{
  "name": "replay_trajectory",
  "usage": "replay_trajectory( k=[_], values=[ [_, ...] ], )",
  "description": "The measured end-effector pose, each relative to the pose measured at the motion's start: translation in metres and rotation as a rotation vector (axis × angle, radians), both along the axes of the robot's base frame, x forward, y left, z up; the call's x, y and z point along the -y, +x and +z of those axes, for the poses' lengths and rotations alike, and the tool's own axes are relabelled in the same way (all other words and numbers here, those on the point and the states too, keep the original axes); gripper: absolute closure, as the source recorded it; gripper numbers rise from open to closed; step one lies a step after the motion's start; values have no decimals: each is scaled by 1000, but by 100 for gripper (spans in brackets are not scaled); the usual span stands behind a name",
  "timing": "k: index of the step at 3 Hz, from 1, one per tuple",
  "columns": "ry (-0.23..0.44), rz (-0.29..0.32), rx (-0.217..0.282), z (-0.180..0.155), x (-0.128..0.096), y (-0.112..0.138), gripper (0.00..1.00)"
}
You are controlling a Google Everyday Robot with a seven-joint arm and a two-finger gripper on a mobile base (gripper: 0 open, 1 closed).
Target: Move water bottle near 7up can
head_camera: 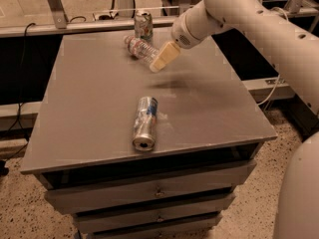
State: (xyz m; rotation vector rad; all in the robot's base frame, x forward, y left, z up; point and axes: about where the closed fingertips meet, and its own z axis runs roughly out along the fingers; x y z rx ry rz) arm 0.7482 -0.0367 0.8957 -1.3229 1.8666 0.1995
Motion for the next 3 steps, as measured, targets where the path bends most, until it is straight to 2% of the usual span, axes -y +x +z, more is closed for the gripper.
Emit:
replay_trajectory(
  k=[1,2,3],
  values=[
    [62,60,2,15,20,-19,0],
    [55,148,36,45,52,-40,0],
    [42,183,26,46,52,-47,0]
  ],
)
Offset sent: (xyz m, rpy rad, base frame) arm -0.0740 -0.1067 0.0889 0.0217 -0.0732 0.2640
